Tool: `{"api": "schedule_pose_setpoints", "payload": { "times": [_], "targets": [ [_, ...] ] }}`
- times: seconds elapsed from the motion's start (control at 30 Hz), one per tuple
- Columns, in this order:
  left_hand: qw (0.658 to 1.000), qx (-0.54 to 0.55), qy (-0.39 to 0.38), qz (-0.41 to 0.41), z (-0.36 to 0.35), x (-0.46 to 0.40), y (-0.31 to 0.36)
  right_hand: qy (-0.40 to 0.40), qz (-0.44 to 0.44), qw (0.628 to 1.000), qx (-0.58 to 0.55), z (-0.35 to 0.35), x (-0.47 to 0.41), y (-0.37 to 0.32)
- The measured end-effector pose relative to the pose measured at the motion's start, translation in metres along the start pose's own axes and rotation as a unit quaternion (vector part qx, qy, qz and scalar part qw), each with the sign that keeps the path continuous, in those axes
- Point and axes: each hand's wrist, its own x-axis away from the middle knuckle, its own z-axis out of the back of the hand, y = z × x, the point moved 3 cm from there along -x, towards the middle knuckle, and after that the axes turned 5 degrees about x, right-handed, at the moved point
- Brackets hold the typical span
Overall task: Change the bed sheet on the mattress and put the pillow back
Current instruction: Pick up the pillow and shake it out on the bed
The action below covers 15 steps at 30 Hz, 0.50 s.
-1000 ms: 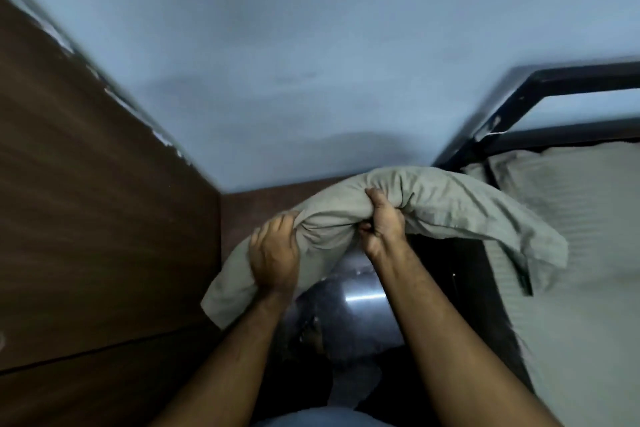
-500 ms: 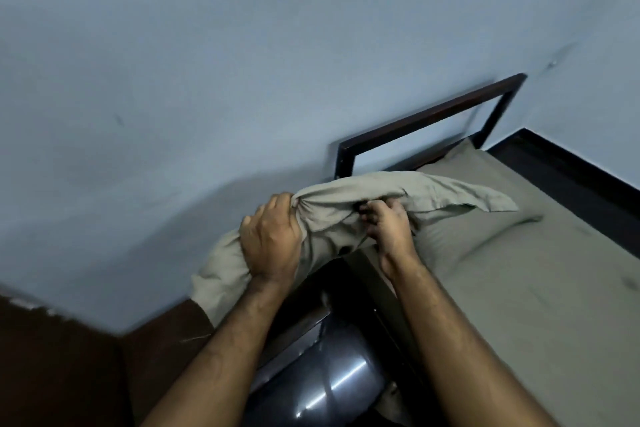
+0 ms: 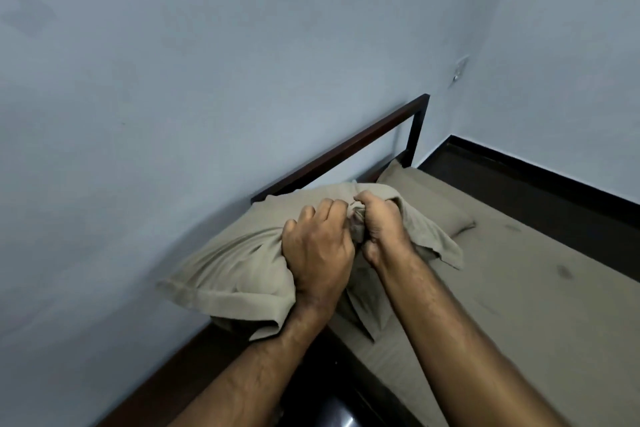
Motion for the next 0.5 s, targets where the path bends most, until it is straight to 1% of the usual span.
{"api": "schedule_pose_setpoints", "payload": {
  "times": [0.13,0.2,0.27,0.33,0.4,0.43,0.5],
  "targets": [
    [0.997,0.013,0.063,-0.039,-0.012,-0.052,0.044,0.011,0.11,0.994,-0.024,0.019,-0.027,-0.069],
    [0.996,0.018,0.067,-0.057,-0.027,-0.071,0.063,0.023,0.147,0.987,-0.052,0.03,-0.045,-0.093],
    [0.995,0.029,0.05,-0.08,-0.051,-0.084,0.074,0.035,0.155,0.984,-0.081,0.049,-0.074,-0.103],
    [0.991,0.06,0.005,-0.123,-0.078,-0.09,0.082,0.033,0.131,0.983,-0.123,0.069,-0.108,-0.102],
    [0.979,0.071,-0.072,-0.176,-0.114,-0.086,0.093,0.022,0.075,0.985,-0.155,0.091,-0.146,-0.087],
    [0.971,0.069,-0.124,-0.194,-0.133,-0.08,0.096,0.032,0.038,0.987,-0.155,0.105,-0.168,-0.069],
    [0.949,0.07,-0.248,-0.182,-0.166,-0.062,0.095,0.059,-0.031,0.989,-0.131,0.131,-0.21,-0.024]
  ]
}}
